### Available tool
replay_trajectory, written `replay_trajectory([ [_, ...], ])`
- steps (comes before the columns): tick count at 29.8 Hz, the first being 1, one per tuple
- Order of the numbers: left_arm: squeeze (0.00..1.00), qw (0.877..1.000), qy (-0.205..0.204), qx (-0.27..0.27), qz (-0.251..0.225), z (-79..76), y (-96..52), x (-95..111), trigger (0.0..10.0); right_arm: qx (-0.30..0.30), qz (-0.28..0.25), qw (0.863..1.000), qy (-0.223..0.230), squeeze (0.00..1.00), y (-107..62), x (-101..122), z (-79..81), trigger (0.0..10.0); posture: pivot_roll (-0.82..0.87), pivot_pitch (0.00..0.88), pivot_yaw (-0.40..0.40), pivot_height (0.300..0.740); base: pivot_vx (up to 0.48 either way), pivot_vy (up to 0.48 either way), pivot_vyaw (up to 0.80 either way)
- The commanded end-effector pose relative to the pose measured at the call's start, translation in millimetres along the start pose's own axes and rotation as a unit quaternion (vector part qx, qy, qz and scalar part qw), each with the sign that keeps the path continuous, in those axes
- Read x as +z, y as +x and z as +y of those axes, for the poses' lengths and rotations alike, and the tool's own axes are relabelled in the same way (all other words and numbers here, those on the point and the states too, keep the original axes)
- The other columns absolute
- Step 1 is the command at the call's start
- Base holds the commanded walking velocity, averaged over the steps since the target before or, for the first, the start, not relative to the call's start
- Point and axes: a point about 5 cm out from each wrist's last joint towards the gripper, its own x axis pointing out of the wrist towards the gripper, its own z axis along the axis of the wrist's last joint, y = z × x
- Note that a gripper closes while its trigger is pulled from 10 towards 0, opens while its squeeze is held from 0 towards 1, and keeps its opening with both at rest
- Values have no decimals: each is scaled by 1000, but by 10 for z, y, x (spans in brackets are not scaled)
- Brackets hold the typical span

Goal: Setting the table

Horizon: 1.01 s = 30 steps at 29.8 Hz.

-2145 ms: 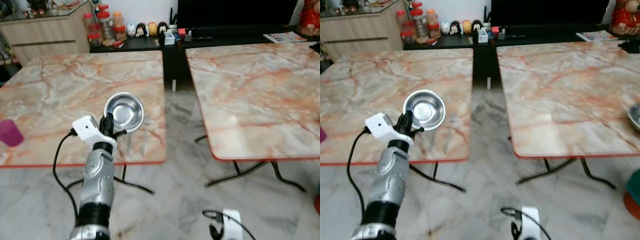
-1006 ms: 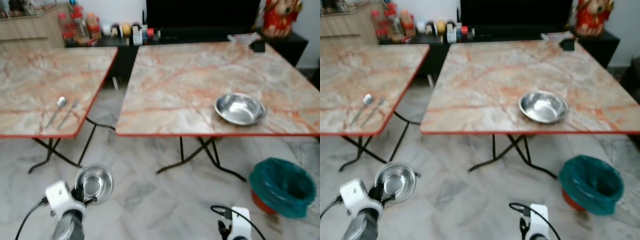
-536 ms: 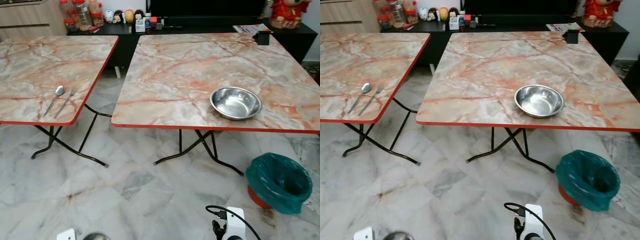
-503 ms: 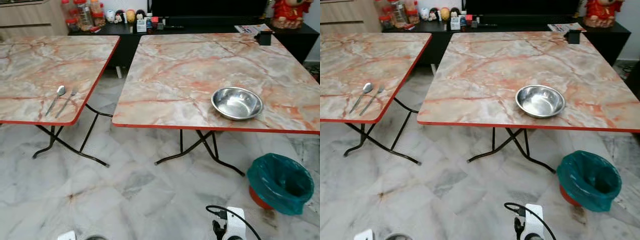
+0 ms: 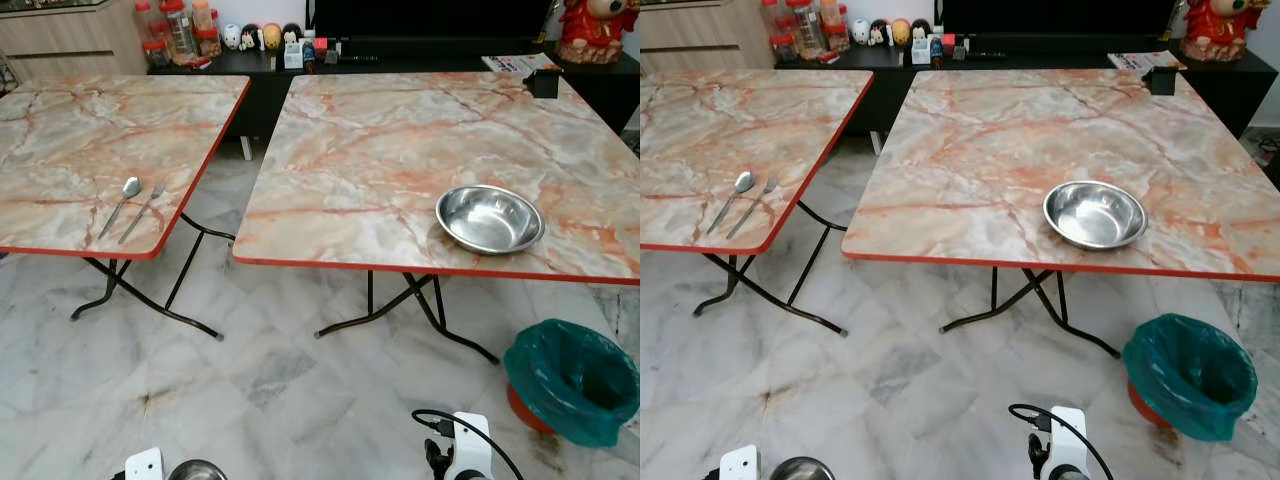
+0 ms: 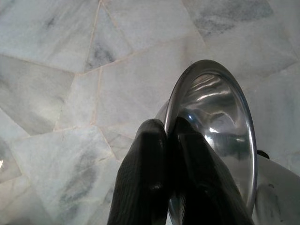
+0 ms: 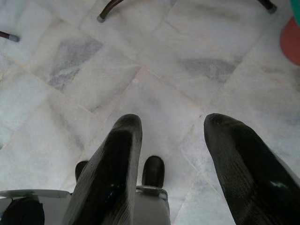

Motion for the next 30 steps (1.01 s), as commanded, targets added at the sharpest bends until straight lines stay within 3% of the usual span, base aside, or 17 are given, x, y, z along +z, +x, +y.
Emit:
replay_trajectory([
  [1,0,1000,0,-3,10,-11,-3,-38,10000,0,1,1000,0,0,6,11,14,10000,31,52,29,740,349,0,0],
  [12,0,1000,-2,7,7,9,-3,-38,10000,2,3,1000,-1,0,9,11,22,10000,36,53,22,740,60,0,0],
  [21,0,1000,0,5,6,1,-6,-47,10000,2,5,1000,-13,0,5,1,19,10000,33,51,22,740,0,-341,0],
  [30,0,1000,0,4,4,-7,-6,-48,10000,-4,7,1000,3,0,6,3,3,10000,31,52,21,740,0,-373,0],
])
